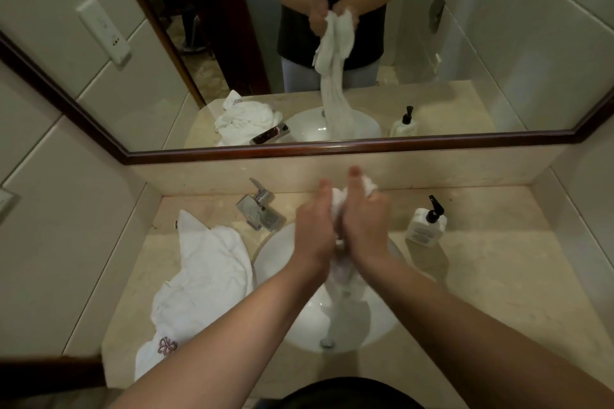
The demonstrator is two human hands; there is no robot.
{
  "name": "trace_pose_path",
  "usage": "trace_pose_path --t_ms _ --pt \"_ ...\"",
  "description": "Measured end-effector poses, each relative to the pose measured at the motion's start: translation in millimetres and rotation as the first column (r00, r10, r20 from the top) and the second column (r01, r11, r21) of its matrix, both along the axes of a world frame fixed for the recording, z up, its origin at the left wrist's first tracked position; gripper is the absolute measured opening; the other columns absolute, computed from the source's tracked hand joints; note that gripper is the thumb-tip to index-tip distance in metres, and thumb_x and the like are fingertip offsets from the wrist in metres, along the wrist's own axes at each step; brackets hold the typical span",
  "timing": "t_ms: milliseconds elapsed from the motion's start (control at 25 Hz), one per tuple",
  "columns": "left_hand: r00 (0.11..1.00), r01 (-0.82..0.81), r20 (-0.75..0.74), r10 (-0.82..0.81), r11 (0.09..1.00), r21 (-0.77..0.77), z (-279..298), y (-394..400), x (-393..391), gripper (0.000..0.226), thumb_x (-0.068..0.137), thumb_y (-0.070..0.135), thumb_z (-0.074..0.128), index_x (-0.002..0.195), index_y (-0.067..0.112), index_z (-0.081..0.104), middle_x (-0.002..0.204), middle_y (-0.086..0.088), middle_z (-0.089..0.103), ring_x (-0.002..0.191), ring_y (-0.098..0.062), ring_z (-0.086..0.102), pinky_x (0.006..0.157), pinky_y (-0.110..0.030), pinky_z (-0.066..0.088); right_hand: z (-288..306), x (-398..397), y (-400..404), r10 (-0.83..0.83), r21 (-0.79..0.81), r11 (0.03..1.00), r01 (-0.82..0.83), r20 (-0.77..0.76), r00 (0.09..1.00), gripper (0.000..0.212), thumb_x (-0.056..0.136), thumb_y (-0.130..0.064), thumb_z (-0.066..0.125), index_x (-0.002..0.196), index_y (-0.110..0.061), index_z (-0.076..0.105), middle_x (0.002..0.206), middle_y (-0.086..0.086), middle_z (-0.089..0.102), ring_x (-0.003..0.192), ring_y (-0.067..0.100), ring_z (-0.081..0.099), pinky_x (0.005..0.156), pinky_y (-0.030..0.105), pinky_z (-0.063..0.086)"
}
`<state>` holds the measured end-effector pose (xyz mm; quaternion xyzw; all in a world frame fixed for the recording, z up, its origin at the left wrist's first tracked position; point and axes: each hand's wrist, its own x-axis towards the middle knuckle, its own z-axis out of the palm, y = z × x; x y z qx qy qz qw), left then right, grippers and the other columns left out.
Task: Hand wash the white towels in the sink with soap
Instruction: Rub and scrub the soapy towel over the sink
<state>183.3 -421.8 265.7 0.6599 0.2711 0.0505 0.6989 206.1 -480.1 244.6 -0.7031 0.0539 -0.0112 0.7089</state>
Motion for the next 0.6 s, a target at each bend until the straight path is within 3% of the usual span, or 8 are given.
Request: trace_pose_path --t_ms 80,200,280,360,440,520,600 --pt "1.000 0.010 0.028 -0.012 0.997 0.074 1 -1 2 0.056 0.104 0.044 0.041 0.065 0.011 0.064 0.060 0.000 0.066 0.058 -0.010 0.061 0.058 -0.028 0.049 3 1 1 -0.043 0.047 0.998 0.045 -0.037 0.998 0.048 0.098 -0.044 0.048 0.061 -0.015 0.055 0.048 -0.003 0.056 0.044 0.007 0.056 0.045 0.022 0.042" --pt "0.998 -0.056 -0.003 0.056 0.995 0.077 2 6 7 0.057 0.105 0.044 0.041 0.056 0.018 0.055 0.051 0.006 0.057 0.050 -0.007 0.053 0.055 -0.027 0.044 1 -21 3 0.131 0.026 0.991 -0.133 0.039 0.991 0.049 0.096 -0.046 0.049 0.067 -0.009 0.063 0.052 0.005 0.060 0.048 0.016 0.060 0.045 0.024 0.044" --pt "0.999 0.031 0.016 -0.033 0.991 0.129 0 1 3 0.057 0.105 0.041 0.041 0.057 0.016 0.060 0.053 0.003 0.060 0.053 -0.008 0.056 0.058 -0.030 0.045 6 -3 -2 0.001 0.043 0.999 -0.001 -0.012 1.000 0.050 0.097 -0.046 0.049 0.060 -0.013 0.055 0.046 -0.003 0.054 0.041 0.005 0.052 0.043 0.018 0.039" --pt "0.998 0.052 0.014 -0.055 0.986 0.156 3 2 5 0.057 0.106 0.040 0.041 0.057 0.016 0.058 0.050 0.005 0.059 0.050 -0.006 0.054 0.055 -0.029 0.045 11 6 4 -0.087 0.059 0.994 0.089 -0.041 0.995 0.048 0.098 -0.046 0.049 0.061 -0.017 0.053 0.049 -0.002 0.055 0.042 0.004 0.053 0.046 0.021 0.043" --pt "0.999 -0.018 -0.031 0.021 0.994 0.103 9 13 11 0.055 0.105 0.043 0.043 0.056 0.018 0.050 0.044 0.009 0.052 0.043 -0.005 0.047 0.050 -0.026 0.041 13 -10 14 0.034 0.053 0.998 -0.034 0.006 0.999 0.048 0.094 -0.050 0.049 0.065 -0.013 0.059 0.058 0.010 0.062 0.052 0.015 0.062 0.051 0.028 0.049" --pt "1.000 -0.016 0.006 0.016 0.995 0.097 11 16 11 0.054 0.105 0.042 0.044 0.057 0.019 0.049 0.045 0.008 0.051 0.044 -0.007 0.046 0.051 -0.025 0.040 12 -14 14 0.096 0.054 0.994 -0.097 0.027 0.995 0.050 0.095 -0.048 0.048 0.064 -0.010 0.060 0.054 0.009 0.060 0.048 0.014 0.059 0.047 0.026 0.046" --pt "0.996 0.070 0.048 -0.079 0.983 0.170 12 11 9 0.056 0.105 0.036 0.045 0.053 0.016 0.050 0.043 0.006 0.050 0.043 -0.005 0.045 0.050 -0.021 0.039 13 3 8 -0.074 0.072 0.995 0.076 -0.033 0.997 0.050 0.099 -0.045 0.049 0.058 -0.016 0.054 0.045 -0.003 0.055 0.043 0.005 0.053 0.048 0.026 0.042"
